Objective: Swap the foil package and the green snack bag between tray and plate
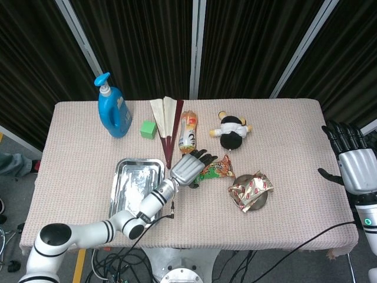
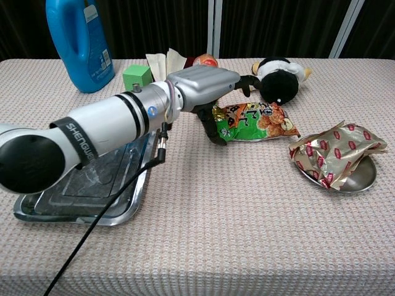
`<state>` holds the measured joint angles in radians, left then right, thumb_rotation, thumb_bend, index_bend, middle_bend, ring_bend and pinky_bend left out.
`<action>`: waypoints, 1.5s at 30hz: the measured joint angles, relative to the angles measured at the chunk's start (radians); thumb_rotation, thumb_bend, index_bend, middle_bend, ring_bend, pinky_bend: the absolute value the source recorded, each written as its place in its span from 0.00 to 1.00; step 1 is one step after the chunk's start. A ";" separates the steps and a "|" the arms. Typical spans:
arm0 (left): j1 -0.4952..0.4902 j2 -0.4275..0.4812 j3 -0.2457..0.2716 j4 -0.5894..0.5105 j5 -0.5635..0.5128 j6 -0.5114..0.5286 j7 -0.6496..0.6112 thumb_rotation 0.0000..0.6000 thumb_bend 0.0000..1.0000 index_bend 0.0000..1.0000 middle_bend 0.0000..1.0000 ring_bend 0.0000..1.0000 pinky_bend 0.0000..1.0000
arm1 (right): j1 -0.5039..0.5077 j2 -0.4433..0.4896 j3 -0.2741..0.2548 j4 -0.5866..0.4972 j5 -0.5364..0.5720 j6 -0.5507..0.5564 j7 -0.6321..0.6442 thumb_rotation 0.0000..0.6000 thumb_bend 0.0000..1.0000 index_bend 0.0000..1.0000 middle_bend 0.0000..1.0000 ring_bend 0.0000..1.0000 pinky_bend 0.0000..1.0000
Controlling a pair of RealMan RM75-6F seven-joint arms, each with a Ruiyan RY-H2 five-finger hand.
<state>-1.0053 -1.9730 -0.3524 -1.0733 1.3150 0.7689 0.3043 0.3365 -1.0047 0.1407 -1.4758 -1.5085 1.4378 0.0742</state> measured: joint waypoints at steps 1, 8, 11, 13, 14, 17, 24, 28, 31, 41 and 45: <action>-0.015 -0.014 -0.004 0.027 -0.009 -0.008 -0.002 1.00 0.03 0.10 0.15 0.09 0.22 | -0.002 0.001 0.001 0.001 0.000 -0.001 0.003 1.00 0.00 0.00 0.01 0.00 0.00; -0.063 -0.071 0.010 0.149 -0.022 -0.031 -0.055 1.00 0.12 0.29 0.28 0.23 0.35 | -0.003 0.001 0.005 0.010 0.005 -0.013 0.015 1.00 0.00 0.00 0.01 0.00 0.00; -0.066 -0.090 0.024 0.183 -0.002 0.002 -0.092 1.00 0.21 0.44 0.42 0.36 0.46 | -0.003 -0.003 0.006 0.015 0.007 -0.019 0.017 1.00 0.00 0.00 0.01 0.00 0.00; -0.065 -0.101 0.035 0.199 0.020 0.039 -0.123 1.00 0.25 0.51 0.49 0.42 0.52 | -0.003 -0.004 0.006 0.017 0.008 -0.024 0.018 1.00 0.00 0.00 0.01 0.00 0.00; -0.065 -0.105 0.040 0.207 0.030 0.057 -0.137 1.00 0.27 0.55 0.53 0.46 0.56 | -0.003 -0.005 0.007 0.018 0.009 -0.026 0.018 1.00 0.00 0.00 0.01 0.00 0.00; -0.062 -0.117 0.061 0.240 0.069 0.112 -0.176 1.00 0.32 0.62 0.60 0.53 0.62 | -0.003 -0.006 0.008 0.018 0.012 -0.031 0.018 1.00 0.00 0.00 0.01 0.00 0.00; -0.027 -0.081 0.088 0.196 0.100 0.189 -0.202 1.00 0.34 0.64 0.62 0.55 0.64 | -0.007 0.003 0.014 0.003 0.010 -0.026 0.017 1.00 0.00 0.00 0.02 0.00 0.00; 0.030 0.010 0.095 0.046 0.112 0.279 -0.174 1.00 0.35 0.64 0.62 0.55 0.64 | -0.007 0.002 0.015 0.005 0.012 -0.032 0.020 1.00 0.00 0.00 0.02 0.00 0.00; 0.088 0.107 0.104 -0.105 0.116 0.344 -0.128 1.00 0.35 0.64 0.62 0.55 0.64 | -0.004 -0.005 0.015 0.011 0.013 -0.043 0.023 1.00 0.00 0.00 0.02 0.00 0.00; 0.362 0.447 0.255 -0.495 0.083 0.493 0.073 1.00 0.35 0.64 0.62 0.55 0.64 | 0.012 -0.033 0.015 0.008 0.002 -0.059 0.006 1.00 0.00 0.00 0.02 0.00 0.00; 0.398 0.448 0.293 -0.466 0.066 0.492 0.070 1.00 0.32 0.62 0.60 0.53 0.62 | 0.012 -0.044 0.009 0.009 0.001 -0.067 -0.009 1.00 0.00 0.00 0.02 0.00 0.00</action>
<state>-0.6069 -1.5247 -0.0589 -1.5395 1.3806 1.2604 0.3743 0.3487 -1.0485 0.1495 -1.4667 -1.5071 1.3713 0.0656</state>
